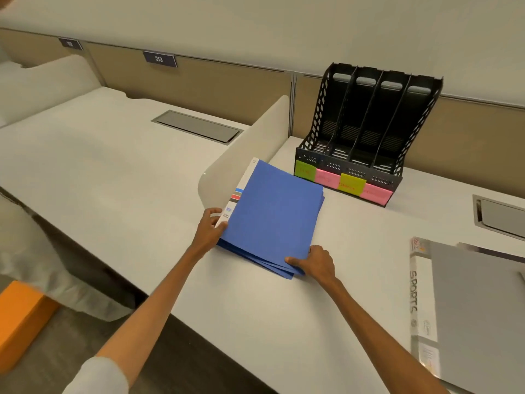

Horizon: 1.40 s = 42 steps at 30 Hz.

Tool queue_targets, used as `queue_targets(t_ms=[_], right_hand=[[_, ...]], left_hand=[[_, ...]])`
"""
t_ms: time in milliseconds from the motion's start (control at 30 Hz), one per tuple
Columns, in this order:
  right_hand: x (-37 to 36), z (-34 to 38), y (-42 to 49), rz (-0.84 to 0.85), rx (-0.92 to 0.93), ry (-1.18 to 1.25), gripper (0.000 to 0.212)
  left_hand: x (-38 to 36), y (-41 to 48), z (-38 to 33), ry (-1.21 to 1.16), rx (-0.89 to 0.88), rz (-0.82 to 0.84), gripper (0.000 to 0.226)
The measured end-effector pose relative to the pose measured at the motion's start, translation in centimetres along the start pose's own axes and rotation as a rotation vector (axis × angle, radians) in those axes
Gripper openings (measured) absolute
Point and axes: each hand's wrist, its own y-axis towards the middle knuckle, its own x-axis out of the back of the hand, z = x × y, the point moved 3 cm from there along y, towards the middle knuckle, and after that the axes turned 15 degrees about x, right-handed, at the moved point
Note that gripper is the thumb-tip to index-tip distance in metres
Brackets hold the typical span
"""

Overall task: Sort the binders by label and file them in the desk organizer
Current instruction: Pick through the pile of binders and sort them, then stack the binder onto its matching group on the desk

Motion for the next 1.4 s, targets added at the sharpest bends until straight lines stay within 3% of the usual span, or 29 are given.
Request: queue_targets(t_ms=[167, 467, 633, 867, 1100, 1400], right_hand=[[-0.6, 0.9, -0.3, 0.131, 0.078, -0.13, 0.065], [0.1, 2.0, -0.4, 0.174, 0.171, -0.272, 0.055], [0.7, 1.7, -0.9, 0.119, 0.162, -0.257, 0.046], [2.9, -0.4, -3.0, 0.0, 0.104, -0.2, 0.04], [8.2, -4.1, -5.7, -0.219, 0.044, -0.146, 0.034], [15.8, -10.6, -11.1, -0.477, -0.067, -0.118, 0.029]], left_hand=[[1.0, 0.2, -0.3, 0.175, -0.106, -0.131, 0.034], [0.7, -0.3, -0.1, 0.312, -0.114, -0.28, 0.048], [-1.1, -1.3, -0.3, 0.477, -0.163, -0.426, 0.06], [-5.4, -3.5, -1.4, 0.575, -0.288, -0.59, 0.053], [-12.6, -6.0, -2.8, 0.511, -0.308, -0.43, 0.045], [-23.6, -10.4, -4.6, 0.434, -0.31, -0.036, 0.037]])
